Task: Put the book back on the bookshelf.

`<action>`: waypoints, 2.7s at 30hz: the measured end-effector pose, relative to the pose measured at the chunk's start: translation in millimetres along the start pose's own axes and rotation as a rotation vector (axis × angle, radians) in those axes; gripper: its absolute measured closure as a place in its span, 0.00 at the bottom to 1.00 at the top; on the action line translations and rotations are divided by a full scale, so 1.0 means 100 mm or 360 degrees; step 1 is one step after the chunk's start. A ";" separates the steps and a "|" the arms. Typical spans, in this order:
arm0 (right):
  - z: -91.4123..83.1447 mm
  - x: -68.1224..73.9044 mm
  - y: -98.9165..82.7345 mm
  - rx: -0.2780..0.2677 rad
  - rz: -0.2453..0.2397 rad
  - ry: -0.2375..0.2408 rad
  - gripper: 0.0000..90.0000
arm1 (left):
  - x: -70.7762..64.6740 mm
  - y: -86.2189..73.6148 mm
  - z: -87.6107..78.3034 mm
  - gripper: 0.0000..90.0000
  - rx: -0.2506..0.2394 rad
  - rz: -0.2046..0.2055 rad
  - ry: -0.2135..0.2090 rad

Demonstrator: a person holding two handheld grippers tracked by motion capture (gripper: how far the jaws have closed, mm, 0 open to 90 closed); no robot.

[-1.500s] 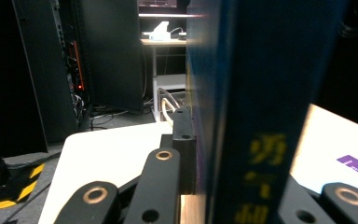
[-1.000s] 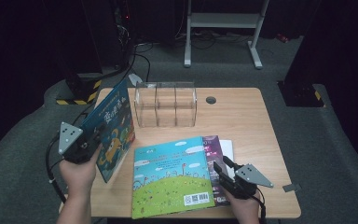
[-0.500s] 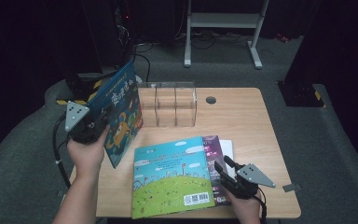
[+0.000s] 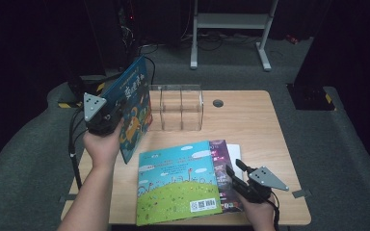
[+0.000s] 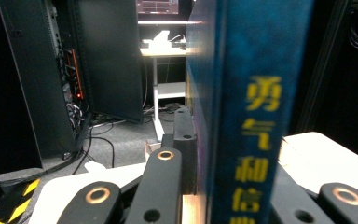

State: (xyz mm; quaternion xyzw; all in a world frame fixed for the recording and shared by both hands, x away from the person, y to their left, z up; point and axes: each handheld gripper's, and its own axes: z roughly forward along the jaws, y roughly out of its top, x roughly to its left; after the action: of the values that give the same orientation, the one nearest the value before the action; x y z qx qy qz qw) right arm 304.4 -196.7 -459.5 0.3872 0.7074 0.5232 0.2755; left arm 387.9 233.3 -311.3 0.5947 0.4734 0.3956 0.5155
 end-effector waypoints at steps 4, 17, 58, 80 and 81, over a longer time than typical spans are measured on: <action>-0.06 -0.14 -0.09 -0.0010 0.0018 -0.0055 0.61 | -0.02 -0.01 0.09 0.92 0.0028 -0.0016 0.0048; -0.13 -0.19 -0.15 -0.0008 0.0023 -0.0031 0.61 | -0.01 -0.03 0.27 0.92 0.0019 -0.0023 0.0115; -0.18 -0.23 -0.18 0.0002 0.0084 -0.0033 0.62 | -0.09 -0.16 1.02 0.92 -0.0045 -0.0028 0.0228; -0.17 -0.16 -0.17 0.0017 0.0048 -0.0012 0.62 | -0.13 -0.39 0.80 0.91 0.0018 -0.0011 0.0171; -0.17 -0.15 -0.17 0.0015 0.0036 -0.0010 0.62 | -0.13 -0.40 0.77 0.90 0.0035 0.0004 0.0165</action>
State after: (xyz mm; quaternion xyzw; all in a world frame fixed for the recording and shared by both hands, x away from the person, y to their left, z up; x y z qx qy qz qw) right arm 294.4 -220.8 -471.1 0.3983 0.7044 0.5218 0.2700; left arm 452.4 202.7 -362.6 0.5796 0.5030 0.4213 0.4833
